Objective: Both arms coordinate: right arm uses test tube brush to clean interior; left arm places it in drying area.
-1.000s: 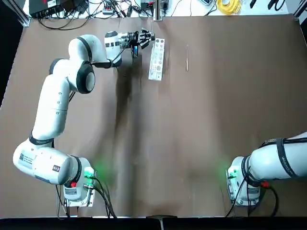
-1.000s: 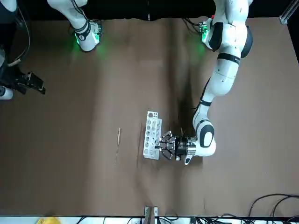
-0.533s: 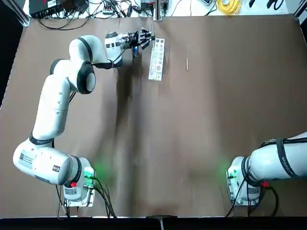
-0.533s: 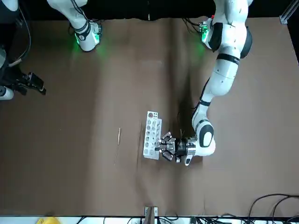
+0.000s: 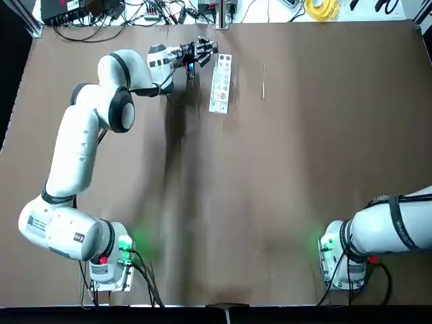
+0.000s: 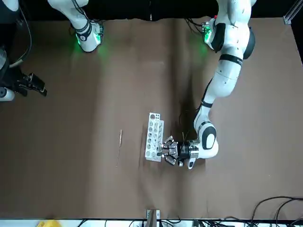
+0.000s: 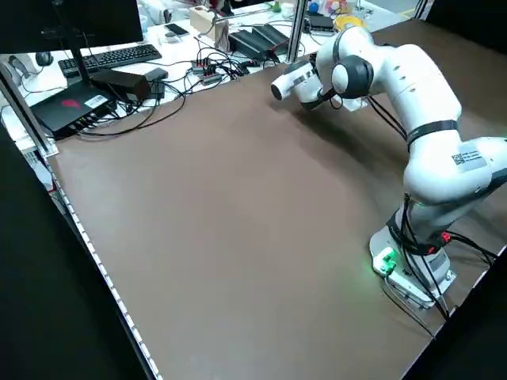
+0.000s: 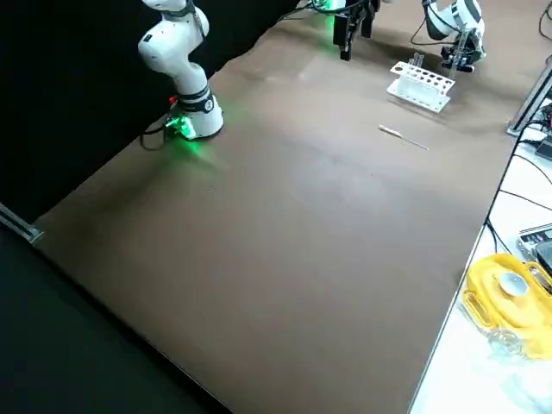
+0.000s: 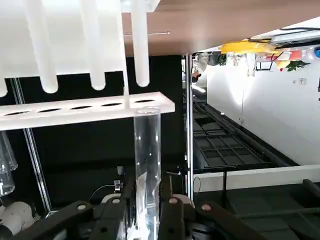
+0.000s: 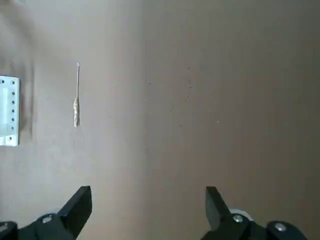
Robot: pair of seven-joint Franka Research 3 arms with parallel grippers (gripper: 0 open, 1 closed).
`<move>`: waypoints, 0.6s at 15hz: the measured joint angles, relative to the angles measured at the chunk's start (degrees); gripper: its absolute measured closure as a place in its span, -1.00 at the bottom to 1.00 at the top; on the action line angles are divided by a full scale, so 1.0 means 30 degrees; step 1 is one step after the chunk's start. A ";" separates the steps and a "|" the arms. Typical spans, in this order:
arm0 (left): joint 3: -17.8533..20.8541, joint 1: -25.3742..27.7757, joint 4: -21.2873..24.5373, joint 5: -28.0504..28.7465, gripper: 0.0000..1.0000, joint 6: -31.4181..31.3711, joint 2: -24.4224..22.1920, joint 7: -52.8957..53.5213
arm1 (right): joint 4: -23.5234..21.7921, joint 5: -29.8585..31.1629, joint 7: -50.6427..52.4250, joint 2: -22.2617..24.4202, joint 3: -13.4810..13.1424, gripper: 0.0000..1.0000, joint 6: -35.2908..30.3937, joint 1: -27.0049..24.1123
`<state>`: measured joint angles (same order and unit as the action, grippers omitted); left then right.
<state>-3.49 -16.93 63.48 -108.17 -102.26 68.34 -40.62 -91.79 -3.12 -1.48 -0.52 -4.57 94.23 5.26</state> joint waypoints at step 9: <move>0.0000 -0.0019 -0.0137 -0.0005 0.54 -0.0038 0.0382 0.0411 | 0.0000 0.0000 0.0002 0.0000 0.0001 -1.00 0.0003 0.0000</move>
<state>-3.49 -16.99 63.07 -108.18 -102.37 69.49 -39.39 -91.79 -3.12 -1.47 -0.52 -4.56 94.23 5.26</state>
